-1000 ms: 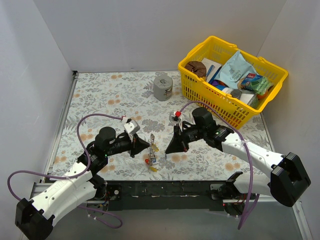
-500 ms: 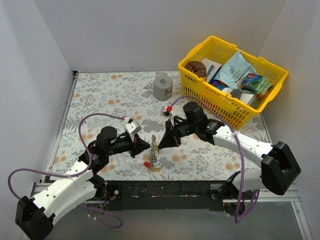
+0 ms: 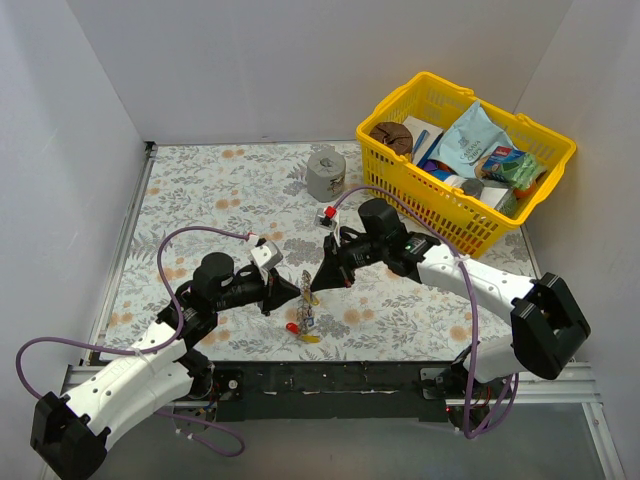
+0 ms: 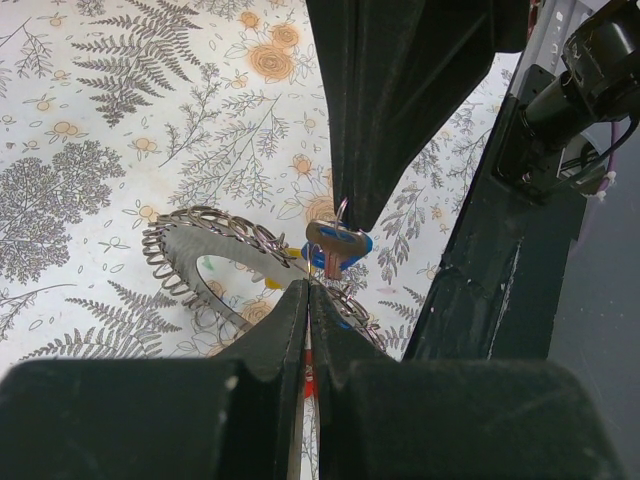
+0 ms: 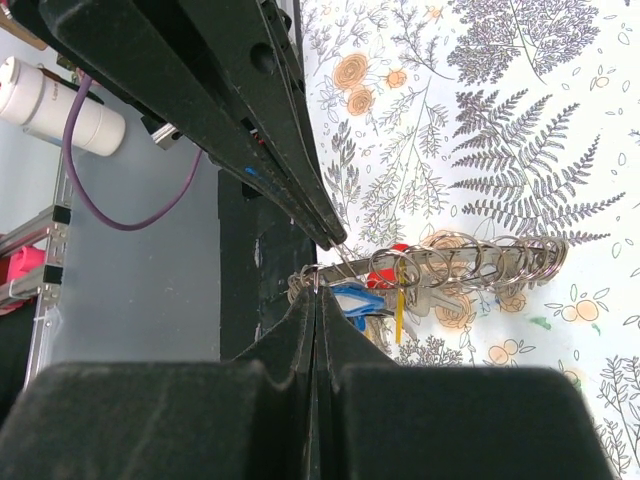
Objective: Put the keys on the keyring
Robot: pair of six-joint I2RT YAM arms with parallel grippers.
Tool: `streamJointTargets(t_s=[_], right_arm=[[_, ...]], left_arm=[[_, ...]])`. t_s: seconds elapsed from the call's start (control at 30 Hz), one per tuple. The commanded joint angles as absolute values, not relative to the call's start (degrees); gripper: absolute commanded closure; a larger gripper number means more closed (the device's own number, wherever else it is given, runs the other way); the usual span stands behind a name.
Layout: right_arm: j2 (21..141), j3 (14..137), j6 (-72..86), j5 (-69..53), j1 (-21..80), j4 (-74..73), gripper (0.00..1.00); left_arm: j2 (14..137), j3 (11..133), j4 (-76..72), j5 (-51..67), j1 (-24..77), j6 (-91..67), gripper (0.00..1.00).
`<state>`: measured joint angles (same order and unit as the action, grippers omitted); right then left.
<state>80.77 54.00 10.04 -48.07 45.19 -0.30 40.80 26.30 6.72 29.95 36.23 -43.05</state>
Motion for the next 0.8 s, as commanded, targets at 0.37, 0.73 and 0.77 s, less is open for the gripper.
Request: streamJointTargets(t_s=[0.37, 0.73, 0.77], right_arm=[[82.35, 57.48, 9.14, -49.13, 46.05, 0.44, 0.99], [83.15, 57.13, 9.93, -47.9, 46.76, 1.14, 0.99], [83.23, 57.13, 9.93, -47.55, 46.76, 0.97, 0.99]], left_arm=[[40.08, 27.51, 3.87, 31.29, 36.3, -42.54, 1.0], [40.17, 27.6, 3.87, 31.46, 36.3, -42.45, 1.0], [40.17, 27.6, 3.87, 31.46, 36.3, -42.45, 1.0]])
